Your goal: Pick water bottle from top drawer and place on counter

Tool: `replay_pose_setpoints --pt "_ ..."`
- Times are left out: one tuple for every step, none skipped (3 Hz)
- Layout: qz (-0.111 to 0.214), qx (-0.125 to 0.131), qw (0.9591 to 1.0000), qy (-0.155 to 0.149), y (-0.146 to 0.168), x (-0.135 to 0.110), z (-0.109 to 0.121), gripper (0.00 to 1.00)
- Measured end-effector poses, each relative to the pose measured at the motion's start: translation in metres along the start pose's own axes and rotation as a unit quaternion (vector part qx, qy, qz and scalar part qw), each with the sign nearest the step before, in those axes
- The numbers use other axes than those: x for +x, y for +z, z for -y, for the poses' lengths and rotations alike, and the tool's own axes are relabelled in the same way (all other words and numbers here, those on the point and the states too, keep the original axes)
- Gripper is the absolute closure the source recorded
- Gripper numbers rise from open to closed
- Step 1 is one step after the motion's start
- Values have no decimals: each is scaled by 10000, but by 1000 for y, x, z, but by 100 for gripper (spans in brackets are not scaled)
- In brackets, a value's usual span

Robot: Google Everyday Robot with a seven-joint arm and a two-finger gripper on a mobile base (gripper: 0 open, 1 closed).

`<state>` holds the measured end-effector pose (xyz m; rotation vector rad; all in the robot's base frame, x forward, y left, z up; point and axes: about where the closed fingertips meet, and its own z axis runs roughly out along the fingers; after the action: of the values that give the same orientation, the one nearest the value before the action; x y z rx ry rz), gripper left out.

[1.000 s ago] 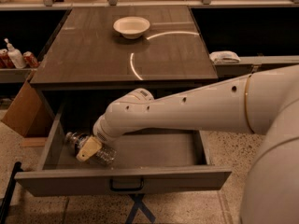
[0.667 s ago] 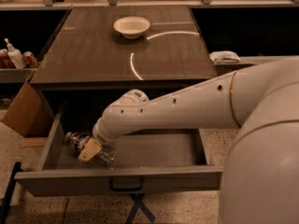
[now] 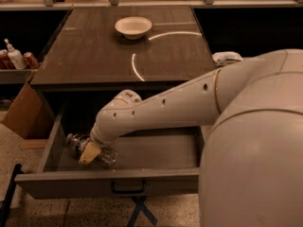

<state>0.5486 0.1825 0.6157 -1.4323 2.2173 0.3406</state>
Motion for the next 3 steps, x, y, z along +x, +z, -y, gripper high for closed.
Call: replay_pose_setpoints --pt "-60 5 9999 -92 6 -2 -3 19" --pt "-64 15 9999 -159 9 -5 -6 49" --pt "-39 9 9998 -183 8 -6 -7 72"
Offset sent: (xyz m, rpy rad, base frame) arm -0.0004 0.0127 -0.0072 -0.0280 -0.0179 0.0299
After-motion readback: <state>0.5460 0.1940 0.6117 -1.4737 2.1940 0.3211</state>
